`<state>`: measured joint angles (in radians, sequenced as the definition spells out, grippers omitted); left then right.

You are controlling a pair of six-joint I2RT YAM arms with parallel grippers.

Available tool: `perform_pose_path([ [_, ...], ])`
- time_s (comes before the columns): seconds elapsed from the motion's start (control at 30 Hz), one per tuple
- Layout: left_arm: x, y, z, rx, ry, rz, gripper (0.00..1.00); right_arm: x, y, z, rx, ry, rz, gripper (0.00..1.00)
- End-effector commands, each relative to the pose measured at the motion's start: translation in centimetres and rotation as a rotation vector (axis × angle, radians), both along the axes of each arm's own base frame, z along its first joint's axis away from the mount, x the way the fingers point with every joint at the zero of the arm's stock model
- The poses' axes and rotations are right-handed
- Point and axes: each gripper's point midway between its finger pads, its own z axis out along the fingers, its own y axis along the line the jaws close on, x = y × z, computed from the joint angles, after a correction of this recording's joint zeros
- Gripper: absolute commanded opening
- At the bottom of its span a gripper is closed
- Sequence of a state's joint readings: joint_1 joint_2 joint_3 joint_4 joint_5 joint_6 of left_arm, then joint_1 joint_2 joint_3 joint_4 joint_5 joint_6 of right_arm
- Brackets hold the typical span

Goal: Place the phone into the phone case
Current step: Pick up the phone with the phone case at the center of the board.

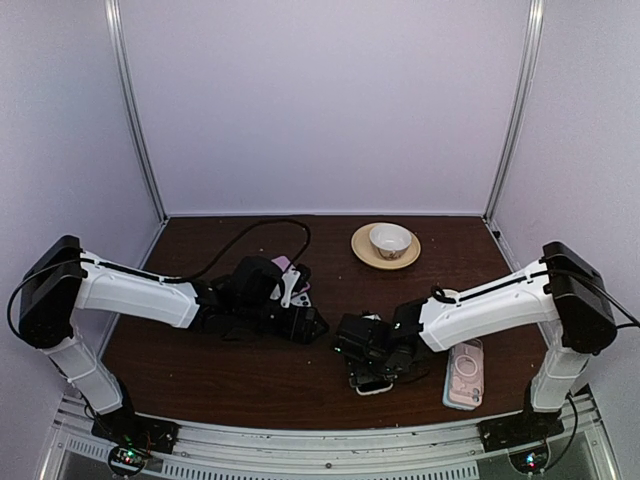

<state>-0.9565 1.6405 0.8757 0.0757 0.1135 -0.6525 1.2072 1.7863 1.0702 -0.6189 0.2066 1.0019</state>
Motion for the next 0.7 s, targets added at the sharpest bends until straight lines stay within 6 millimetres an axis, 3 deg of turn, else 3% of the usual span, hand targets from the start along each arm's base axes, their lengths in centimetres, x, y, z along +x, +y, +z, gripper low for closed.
perform_pose_path([
  [0.0, 0.5, -0.8, 1.5, -0.042, -0.023, -0.002, 0.86, -1.5, -2.5, -1.7, -0.121, 0.129, -0.002, 0.59],
  [0.13, 0.5, -0.8, 1.4, -0.038, -0.023, -0.002, 0.86, -0.8, -1.2, -1.7, -0.092, 0.151, 0.015, 0.87],
  [0.23, 0.4, -0.7, 1.4, -0.036, -0.023, -0.003, 0.86, 0.0, -0.7, -2.2, -0.100, 0.156, 0.017, 0.94],
  [0.37, 0.3, -0.6, 1.4, -0.031, -0.026, -0.005, 0.86, 0.4, -0.5, -2.9, -0.094, 0.172, 0.010, 0.96],
  [0.5, 0.5, -0.4, 1.6, -0.023, -0.040, -0.003, 0.86, 0.5, -1.0, -3.2, -0.130, 0.175, 0.004, 0.88],
  [0.67, 0.4, -0.4, 1.4, -0.021, -0.037, -0.006, 0.86, 0.5, -1.0, -2.9, -0.126, 0.164, 0.008, 0.58],
])
